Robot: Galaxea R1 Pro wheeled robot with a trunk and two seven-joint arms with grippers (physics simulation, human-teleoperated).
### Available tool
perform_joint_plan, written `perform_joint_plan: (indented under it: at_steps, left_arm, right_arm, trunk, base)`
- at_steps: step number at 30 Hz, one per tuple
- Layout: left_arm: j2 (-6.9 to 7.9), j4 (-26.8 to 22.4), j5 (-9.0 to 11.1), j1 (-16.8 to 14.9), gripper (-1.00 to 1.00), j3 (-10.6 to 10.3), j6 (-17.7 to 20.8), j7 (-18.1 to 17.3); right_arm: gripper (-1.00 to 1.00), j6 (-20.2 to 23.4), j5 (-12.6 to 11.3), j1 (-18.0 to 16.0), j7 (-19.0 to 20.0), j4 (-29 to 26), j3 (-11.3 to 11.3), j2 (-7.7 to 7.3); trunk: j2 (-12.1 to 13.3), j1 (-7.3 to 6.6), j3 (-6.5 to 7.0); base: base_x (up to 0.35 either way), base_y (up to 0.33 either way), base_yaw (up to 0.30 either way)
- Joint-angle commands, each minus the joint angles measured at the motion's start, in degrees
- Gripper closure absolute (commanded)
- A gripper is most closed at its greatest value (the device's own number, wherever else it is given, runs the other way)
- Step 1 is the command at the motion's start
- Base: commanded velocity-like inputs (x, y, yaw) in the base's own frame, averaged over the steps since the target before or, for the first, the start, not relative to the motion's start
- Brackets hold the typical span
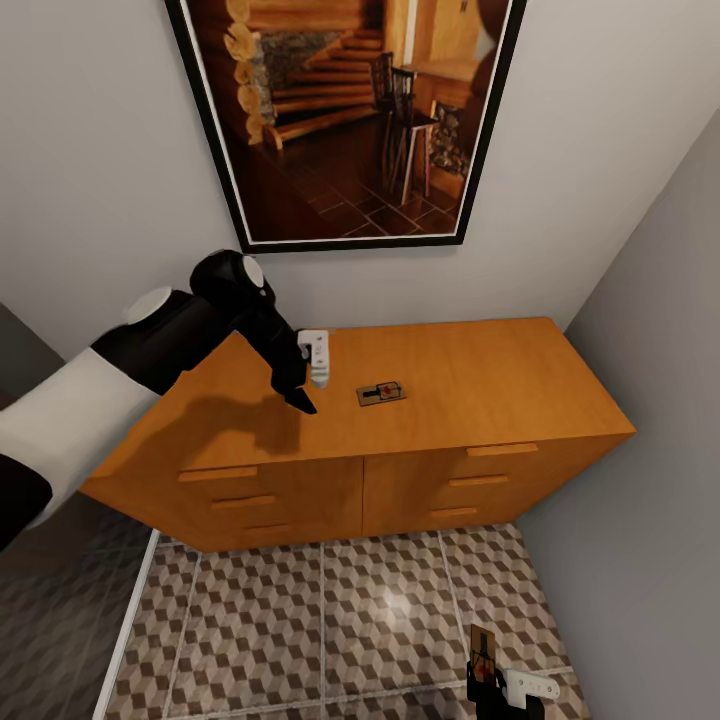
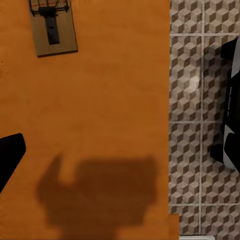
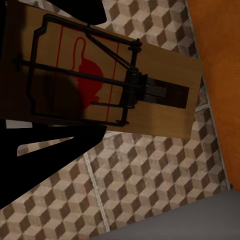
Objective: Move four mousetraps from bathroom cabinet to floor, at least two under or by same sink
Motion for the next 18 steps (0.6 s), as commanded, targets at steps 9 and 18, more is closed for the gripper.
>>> perform_joint_plan:
  at_steps: [9,18]
  left_arm:
    - [-1.62,2.75,-0.53,-0.06,-1.0,10.69,0.71,-0.42]
    - [-3.04,6.03,-0.61,-0.02,-1.0,12.42,0.78,-0.42]
  right_arm:
    - [1.0,-0.13,-0.16,-0.05,-0.43,0.04,0.5,0.02]
    - [1.0,-0.13,-0.16,-0.05,-0.43,0.05,0.5,0.02]
  trunk:
    - [-0.09,0.03,-0.09]
    - [-0.09,0.03,-0.09]
  base:
    - [0.0,0.0,0.0]
    - [0.0,0.0,0.0]
